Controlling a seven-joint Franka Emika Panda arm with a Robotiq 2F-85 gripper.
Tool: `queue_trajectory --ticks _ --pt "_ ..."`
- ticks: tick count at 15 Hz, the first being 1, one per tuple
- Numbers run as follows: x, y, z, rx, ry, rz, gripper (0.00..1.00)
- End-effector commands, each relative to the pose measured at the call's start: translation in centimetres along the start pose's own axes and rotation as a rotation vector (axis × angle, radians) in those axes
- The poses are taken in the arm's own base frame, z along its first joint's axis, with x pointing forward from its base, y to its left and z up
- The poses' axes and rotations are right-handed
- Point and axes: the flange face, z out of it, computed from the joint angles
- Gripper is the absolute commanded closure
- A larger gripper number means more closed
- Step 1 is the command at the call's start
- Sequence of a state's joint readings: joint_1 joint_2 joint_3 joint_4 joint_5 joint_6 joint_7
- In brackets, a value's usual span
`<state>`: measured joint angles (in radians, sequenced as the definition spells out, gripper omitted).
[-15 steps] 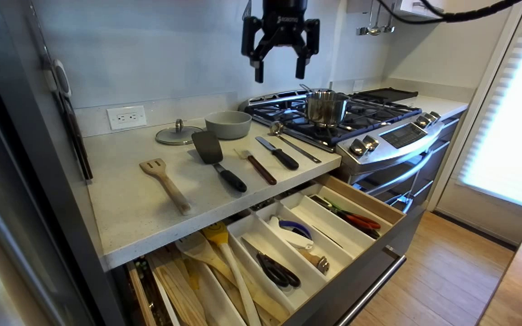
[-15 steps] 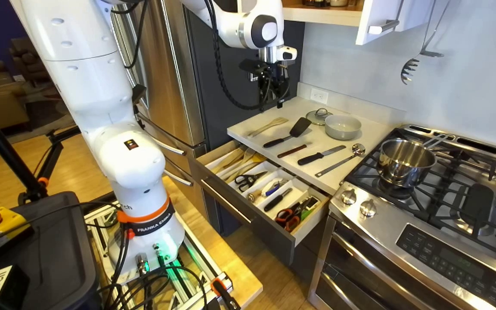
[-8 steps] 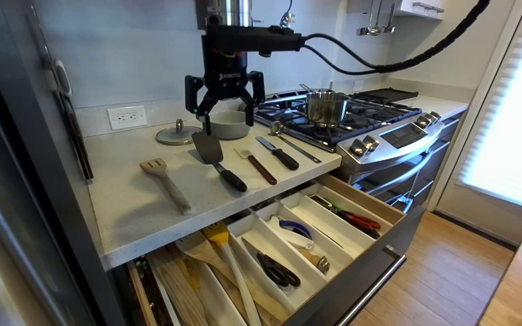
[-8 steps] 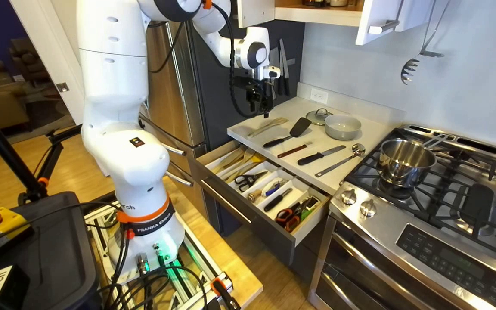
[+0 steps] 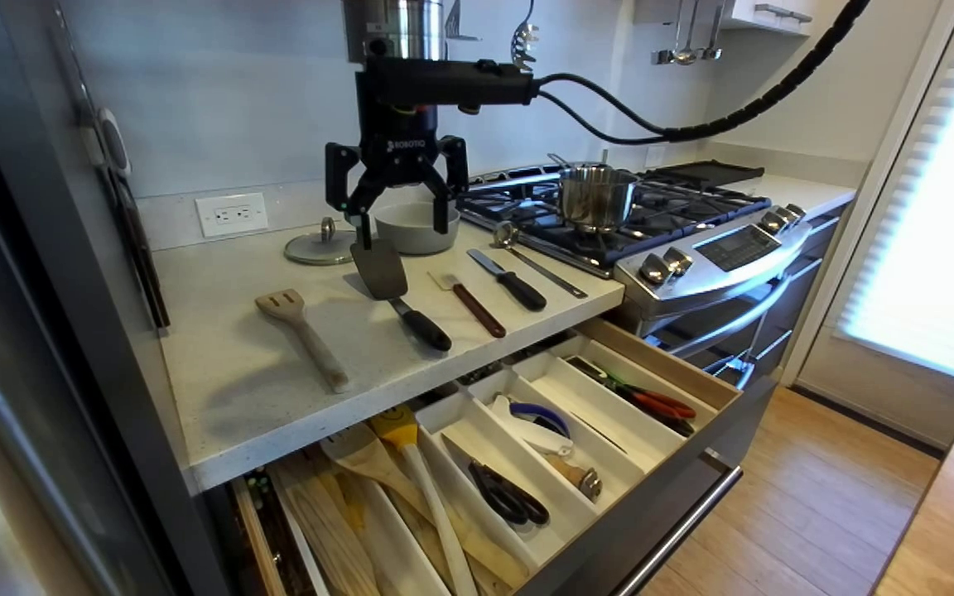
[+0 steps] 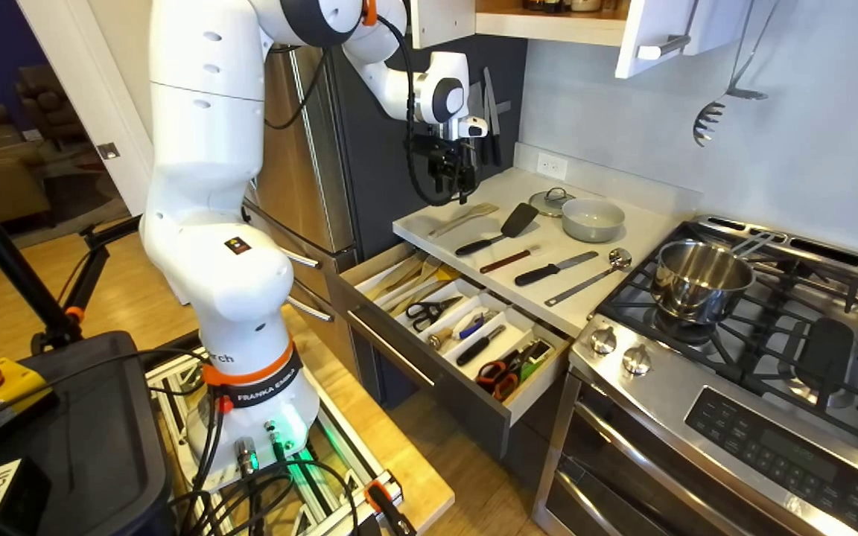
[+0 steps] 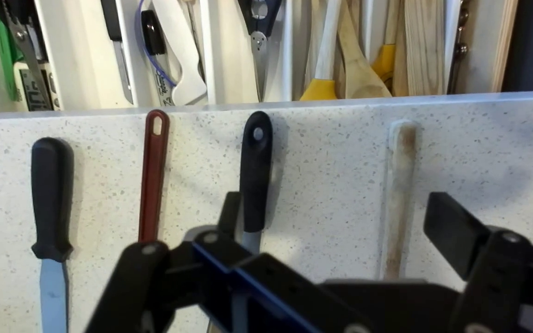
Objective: Put the spatulas on the counter in the open drawer.
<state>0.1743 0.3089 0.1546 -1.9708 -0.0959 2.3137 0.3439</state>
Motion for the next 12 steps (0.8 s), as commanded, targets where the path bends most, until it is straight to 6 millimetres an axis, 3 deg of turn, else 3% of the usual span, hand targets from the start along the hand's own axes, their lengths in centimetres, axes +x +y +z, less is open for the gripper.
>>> queue_trajectory --ticks 1,12 --pt "1.7 -1.5 2.1 0.024 0.101 -0.088 0.0" --pt "6.6 -5.6 9.4 -0.003 0.169 -0.113 0.0"
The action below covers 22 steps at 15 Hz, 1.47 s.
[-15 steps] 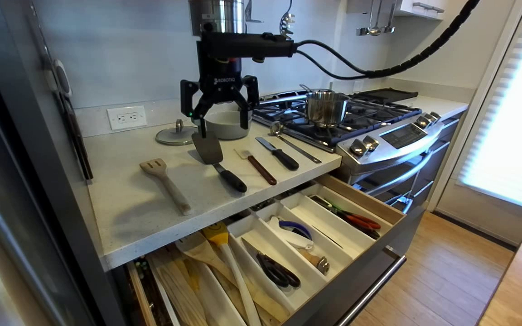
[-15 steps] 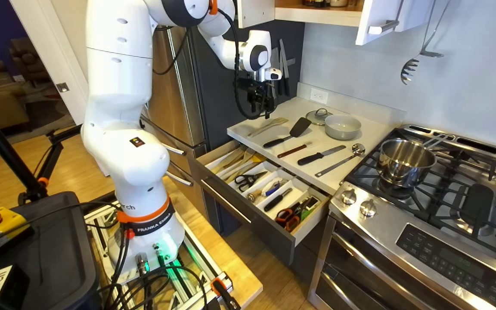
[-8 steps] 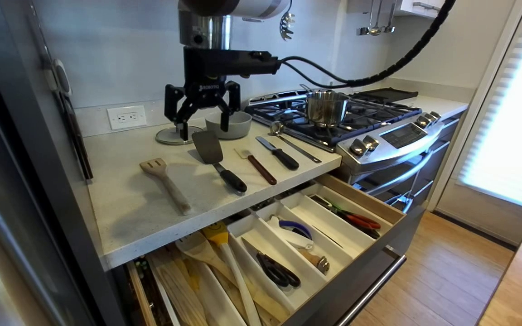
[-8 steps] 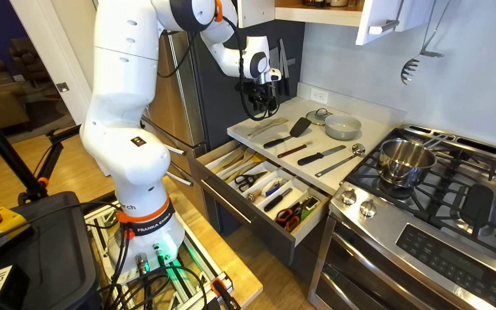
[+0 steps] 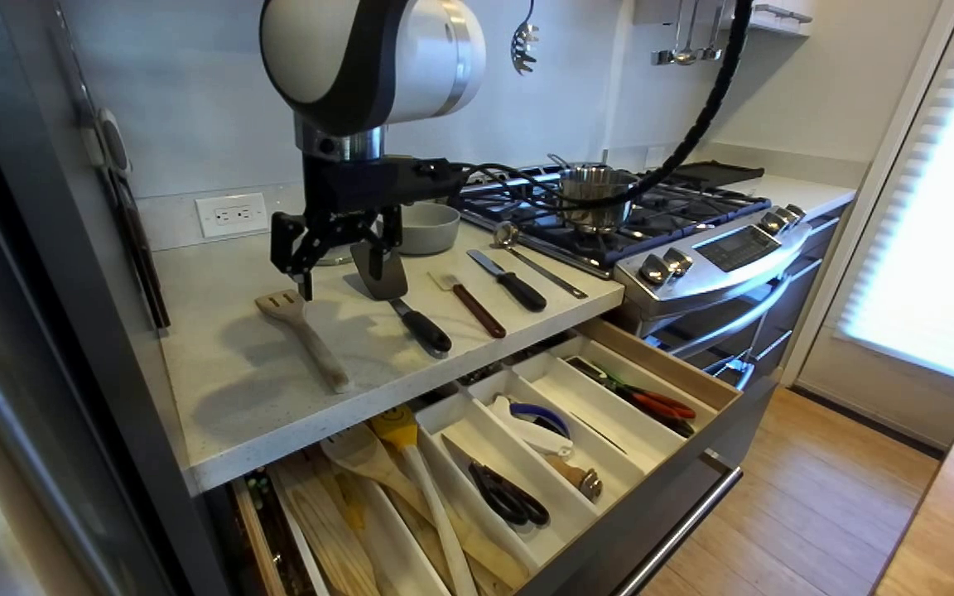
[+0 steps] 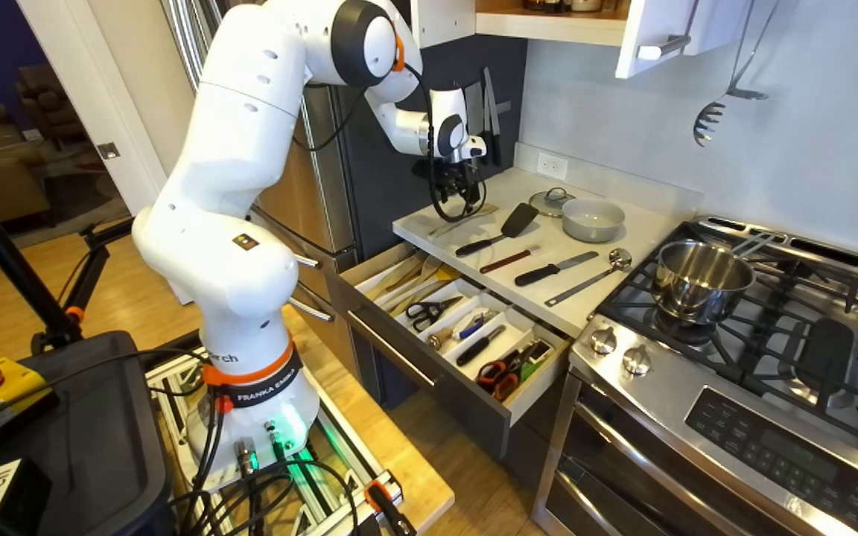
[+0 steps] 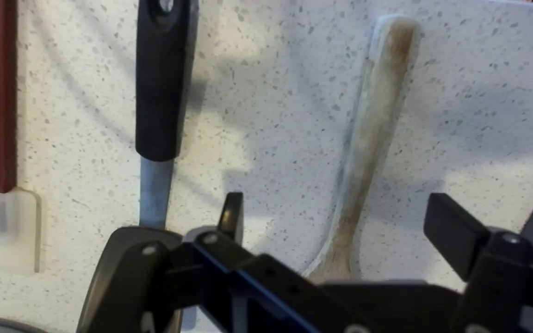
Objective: Put the spatulas on the counter in the open drawer.
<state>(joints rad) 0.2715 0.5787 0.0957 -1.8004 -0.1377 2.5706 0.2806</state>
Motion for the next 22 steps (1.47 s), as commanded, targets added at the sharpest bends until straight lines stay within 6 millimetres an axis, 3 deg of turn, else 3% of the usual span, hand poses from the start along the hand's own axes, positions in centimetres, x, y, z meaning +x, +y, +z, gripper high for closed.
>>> queue_trajectory --ticks 1,6,13,14,16,20,22 --pt "2.1 -0.9 2.6 -0.044 0.021 0.022 0.0" --pt "3.8 -2.0 5.0 -0.046 0.034 0.098 0.0" --pt "4.4 -3.3 8.0 -0.019 0.018 0.116 0.01" --pt "4.3 -3.5 8.4 -0.026 0.02 0.113 0.25" --pt "4.3 -3.8 8.9 -0.033 0.019 0.102 0.3" --pt "4.4 -4.0 9.4 -0.053 0.022 0.099 0.61" --pt "4.4 -4.3 8.7 -0.024 0.004 0.111 0.76"
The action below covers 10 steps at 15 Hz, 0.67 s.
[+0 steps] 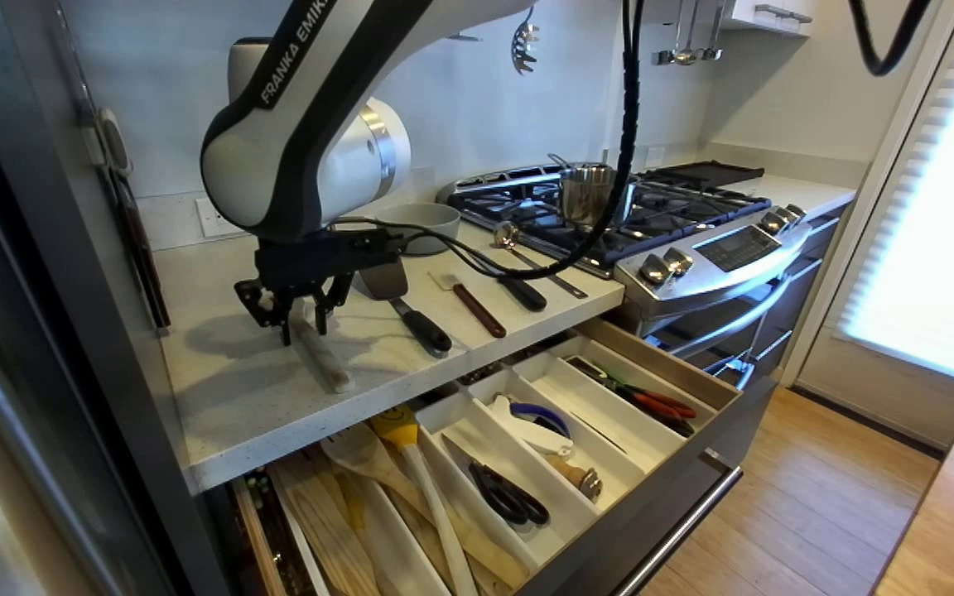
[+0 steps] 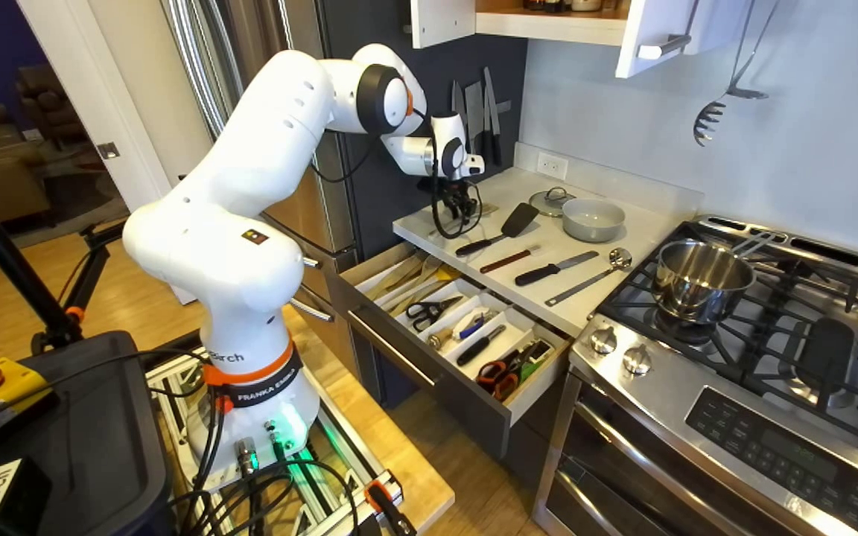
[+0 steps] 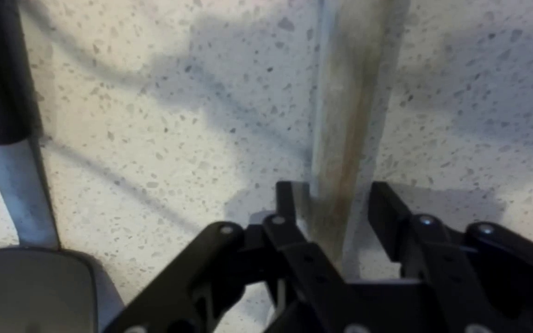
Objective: Put the spatulas on the counter in the open drawer.
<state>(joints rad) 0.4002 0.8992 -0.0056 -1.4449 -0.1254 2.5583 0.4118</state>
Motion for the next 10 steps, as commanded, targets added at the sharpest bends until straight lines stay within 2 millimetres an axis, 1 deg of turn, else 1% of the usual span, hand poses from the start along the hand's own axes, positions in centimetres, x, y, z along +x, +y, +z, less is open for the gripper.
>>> queue_trajectory --ticks 1,3,4,5,8,10 --pt "-0.1 -0.7 -0.4 0.021 -0.033 0.021 0.83" --pt "-0.4 -1.0 -1.0 0.047 -0.037 0.018 0.99" --pt "-0.7 -1.3 -1.5 0.055 -0.04 0.019 0.95" --pt "-1.0 -1.6 -2.0 0.064 -0.042 0.018 0.94" --pt "-1.9 -2.3 -3.8 0.079 -0.042 -0.002 0.94" --pt "-3.1 -2.6 -5.4 0.083 -0.051 -0.012 0.94"
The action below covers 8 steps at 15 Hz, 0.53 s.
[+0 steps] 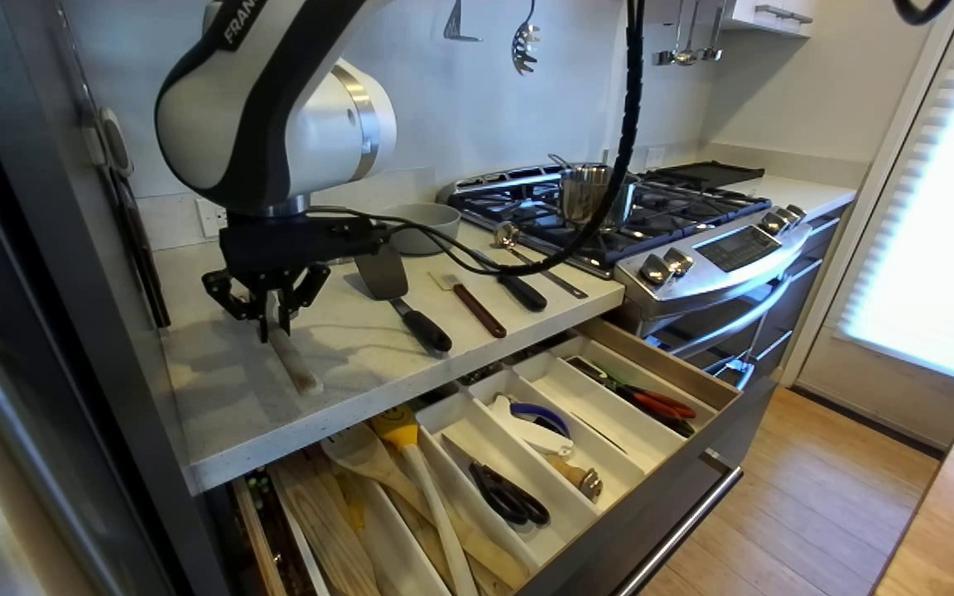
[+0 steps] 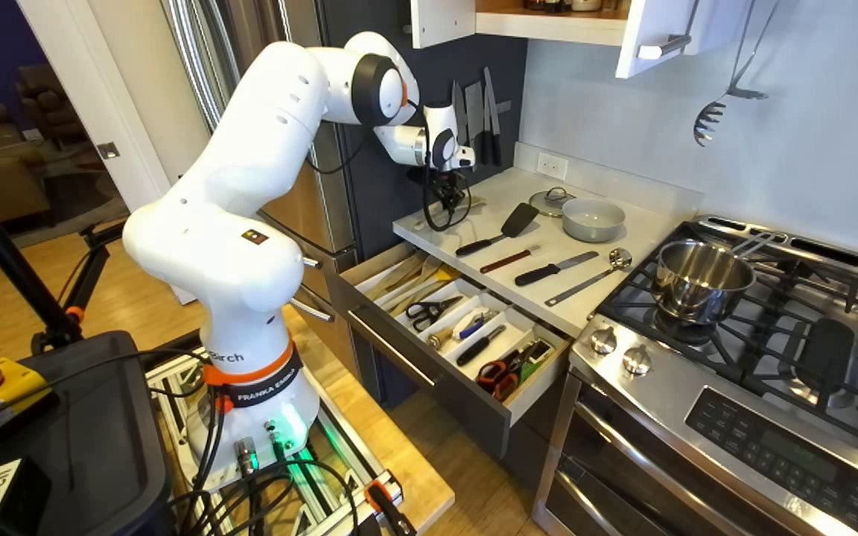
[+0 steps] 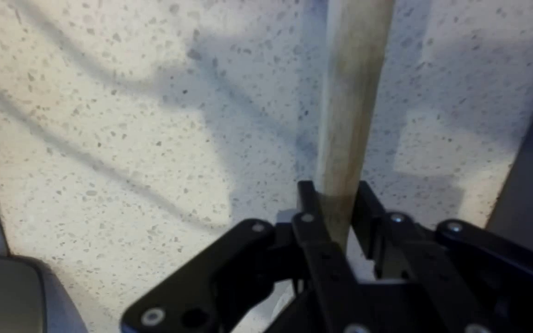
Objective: Put the spatulas on the counter in the open drawer.
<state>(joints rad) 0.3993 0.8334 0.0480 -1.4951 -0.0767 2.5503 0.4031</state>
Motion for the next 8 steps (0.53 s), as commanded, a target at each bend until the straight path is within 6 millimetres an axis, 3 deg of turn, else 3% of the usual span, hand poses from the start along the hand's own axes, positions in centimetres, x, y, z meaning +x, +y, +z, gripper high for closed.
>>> queue_trajectory --ticks 1,8 --pt "-2.9 -0.1 -3.3 0.015 -0.042 -0.023 0.94" --pt "-9.9 0.2 -8.7 0.068 -0.163 -0.047 0.94"
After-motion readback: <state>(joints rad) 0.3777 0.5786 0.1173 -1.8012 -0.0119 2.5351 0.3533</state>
